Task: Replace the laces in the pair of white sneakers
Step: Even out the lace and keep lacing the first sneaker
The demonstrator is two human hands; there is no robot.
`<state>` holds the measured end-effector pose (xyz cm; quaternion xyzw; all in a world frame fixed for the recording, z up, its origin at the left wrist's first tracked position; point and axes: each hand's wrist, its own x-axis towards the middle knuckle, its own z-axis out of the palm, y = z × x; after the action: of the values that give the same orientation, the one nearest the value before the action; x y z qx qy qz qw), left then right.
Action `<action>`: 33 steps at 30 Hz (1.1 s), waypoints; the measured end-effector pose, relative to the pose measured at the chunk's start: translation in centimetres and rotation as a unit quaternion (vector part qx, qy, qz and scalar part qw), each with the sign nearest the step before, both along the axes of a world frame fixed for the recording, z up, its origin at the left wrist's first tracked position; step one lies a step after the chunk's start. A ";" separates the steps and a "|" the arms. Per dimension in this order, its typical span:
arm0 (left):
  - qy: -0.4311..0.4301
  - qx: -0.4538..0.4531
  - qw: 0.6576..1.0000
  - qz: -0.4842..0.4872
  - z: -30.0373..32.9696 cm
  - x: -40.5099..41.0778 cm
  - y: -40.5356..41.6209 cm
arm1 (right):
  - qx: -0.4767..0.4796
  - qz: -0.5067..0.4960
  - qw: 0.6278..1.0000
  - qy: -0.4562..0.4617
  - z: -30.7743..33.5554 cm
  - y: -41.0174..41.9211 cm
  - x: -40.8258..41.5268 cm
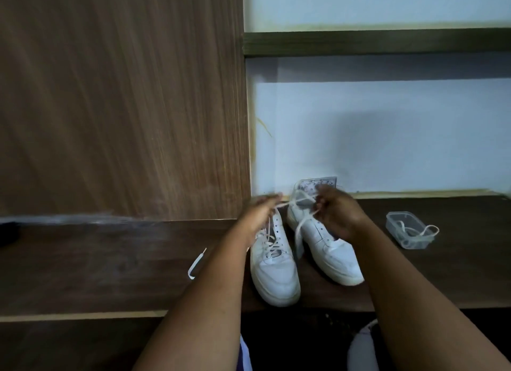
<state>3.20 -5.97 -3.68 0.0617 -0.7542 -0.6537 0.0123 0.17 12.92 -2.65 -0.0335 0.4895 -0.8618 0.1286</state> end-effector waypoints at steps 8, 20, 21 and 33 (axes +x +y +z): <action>0.093 0.078 0.968 0.217 2.1 0.9 -4.1 | -0.115 -0.102 0.988 0.011 -0.9 3.9 -1.4; 0.090 0.197 0.974 0.061 2.3 1.4 -1.9 | 0.115 0.127 0.981 0.093 -0.6 -7.1 0.8; 0.103 0.187 0.974 0.078 2.3 1.4 -1.8 | 0.110 0.155 0.976 0.103 -0.1 -7.1 0.8; 0.038 -0.172 0.975 0.138 0.7 0.6 -5.5 | 0.386 0.025 0.891 0.238 -0.6 -4.6 0.5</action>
<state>3.78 -11.45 -2.99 0.1377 -0.8382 -0.5084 0.1415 0.62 8.32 -3.21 -0.1977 0.7985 -0.5677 0.0321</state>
